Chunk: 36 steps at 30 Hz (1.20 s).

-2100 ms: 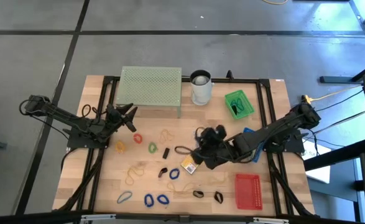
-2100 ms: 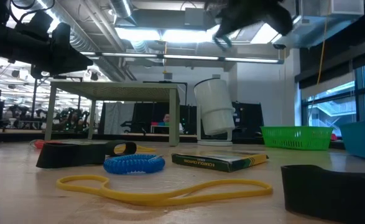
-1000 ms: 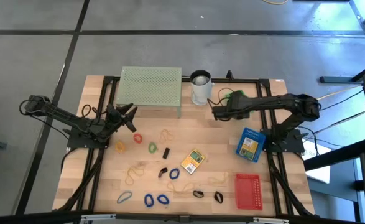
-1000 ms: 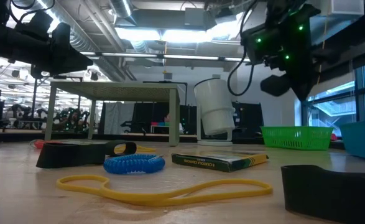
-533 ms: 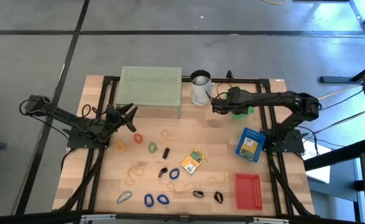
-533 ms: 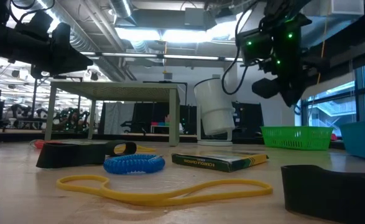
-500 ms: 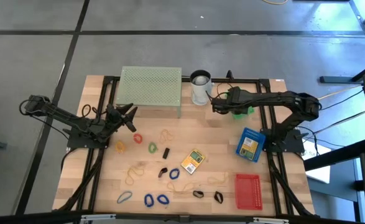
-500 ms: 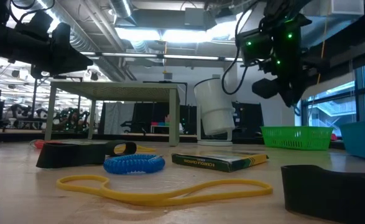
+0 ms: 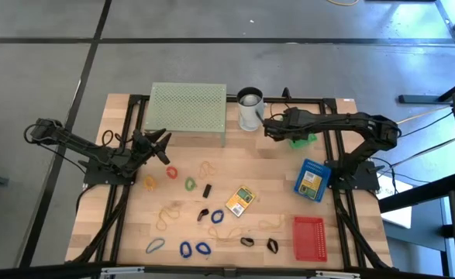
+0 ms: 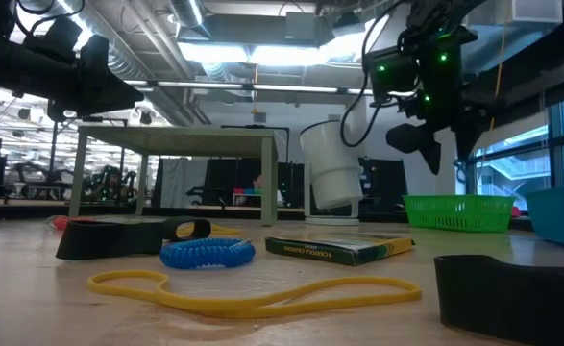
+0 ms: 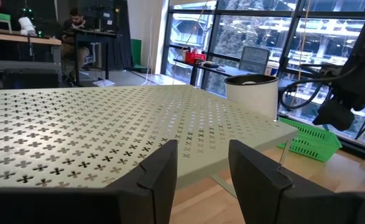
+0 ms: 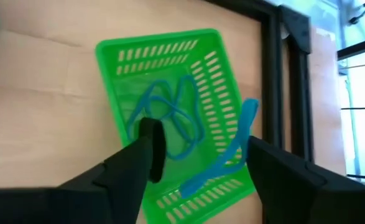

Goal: Pick & Place Office Desk Supplies
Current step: Put the blue rubber band into the green bin, then put the black rubber band into the green bin

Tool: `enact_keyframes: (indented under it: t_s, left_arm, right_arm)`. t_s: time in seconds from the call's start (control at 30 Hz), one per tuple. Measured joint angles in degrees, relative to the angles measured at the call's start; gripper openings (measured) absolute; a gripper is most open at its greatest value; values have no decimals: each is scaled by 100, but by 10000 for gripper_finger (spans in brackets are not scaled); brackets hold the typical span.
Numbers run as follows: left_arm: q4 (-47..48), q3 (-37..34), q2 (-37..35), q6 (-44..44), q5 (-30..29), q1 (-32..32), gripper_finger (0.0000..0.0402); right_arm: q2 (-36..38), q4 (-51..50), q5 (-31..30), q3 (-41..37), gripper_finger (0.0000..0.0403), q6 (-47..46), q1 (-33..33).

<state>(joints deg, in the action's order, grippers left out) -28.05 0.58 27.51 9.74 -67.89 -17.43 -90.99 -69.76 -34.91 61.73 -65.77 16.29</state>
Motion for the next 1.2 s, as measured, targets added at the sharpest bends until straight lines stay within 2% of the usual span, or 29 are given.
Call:
enact_keyframes:
  t_s: [0.3,0.47,0.7,0.97,1.1,1.2]
  left_arm:
    - [0,0,1,0,2,0,139]
    - [0,0,0,0,1,0,139]
    - [0,0,0,0,1,2,139]
    - [0,0,0,0,2,2,139]
    - [0,0,0,0,2,1,139]
    - [0,0,2,0,2,2,139]
  right_arm:
    - [-2,158,16,0,270,215,7]
    - [-2,235,299,0,270,887,31]
    - [-2,246,260,0,270,1563,44]
    - [-2,251,341,0,270,1371,46]
    - [-2,247,978,12,269,1221,-13]
    - [-2,263,1035,86,259,1223,-287]
